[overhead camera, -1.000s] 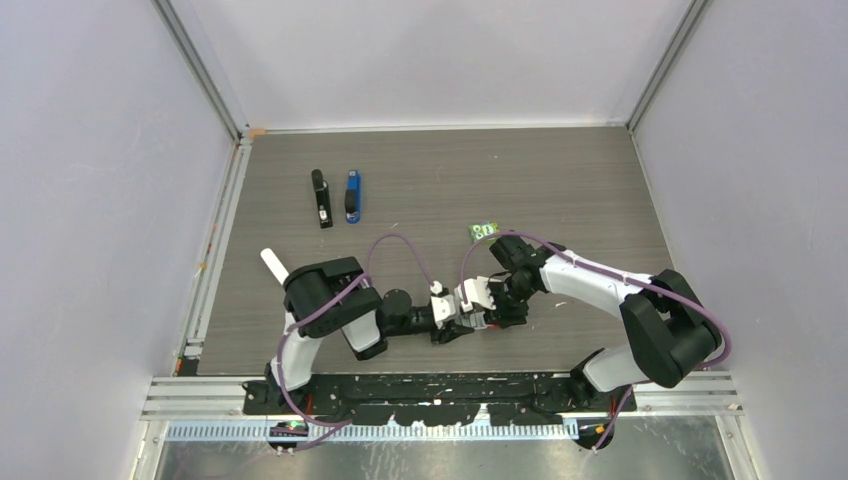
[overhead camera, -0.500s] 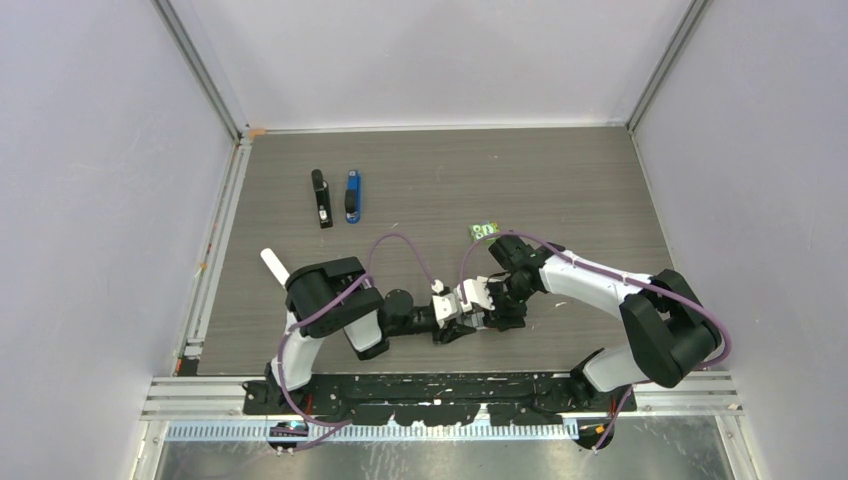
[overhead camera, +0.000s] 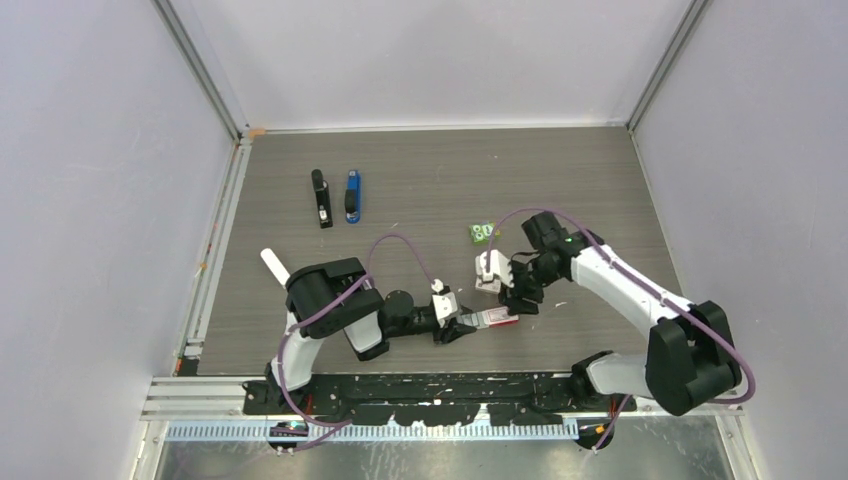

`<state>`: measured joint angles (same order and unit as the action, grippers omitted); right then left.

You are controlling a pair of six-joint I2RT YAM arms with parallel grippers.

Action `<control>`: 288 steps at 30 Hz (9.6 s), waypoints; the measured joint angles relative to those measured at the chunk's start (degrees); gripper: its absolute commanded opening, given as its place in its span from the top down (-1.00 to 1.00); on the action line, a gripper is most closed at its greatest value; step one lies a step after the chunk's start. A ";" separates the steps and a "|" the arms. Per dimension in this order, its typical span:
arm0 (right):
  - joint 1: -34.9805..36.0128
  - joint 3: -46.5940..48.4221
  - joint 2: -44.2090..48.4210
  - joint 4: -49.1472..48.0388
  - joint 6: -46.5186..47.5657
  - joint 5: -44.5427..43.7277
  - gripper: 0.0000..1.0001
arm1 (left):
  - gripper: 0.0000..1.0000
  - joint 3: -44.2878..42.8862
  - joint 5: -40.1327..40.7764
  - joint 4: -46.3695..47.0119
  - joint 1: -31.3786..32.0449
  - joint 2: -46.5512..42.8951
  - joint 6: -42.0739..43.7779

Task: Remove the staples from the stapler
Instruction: Close the staple box at the center of the board.

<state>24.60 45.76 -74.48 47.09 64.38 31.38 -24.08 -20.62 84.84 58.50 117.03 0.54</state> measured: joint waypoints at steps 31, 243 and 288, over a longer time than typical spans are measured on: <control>-5.20 2.71 -14.91 2.67 -4.44 -8.74 0.57 | 0.25 -0.87 3.91 -0.83 2.14 0.00 0.17; 6.36 -1.79 -9.90 2.16 3.19 -10.36 0.60 | 0.82 -1.01 30.80 -30.45 7.37 -14.03 -70.86; 6.58 -1.64 -9.77 1.05 0.66 -12.09 0.57 | 0.82 -2.51 30.42 -38.32 7.23 -17.20 -69.83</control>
<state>31.18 44.12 -84.25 48.14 65.04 19.29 -26.59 9.80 46.52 65.73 99.83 -69.30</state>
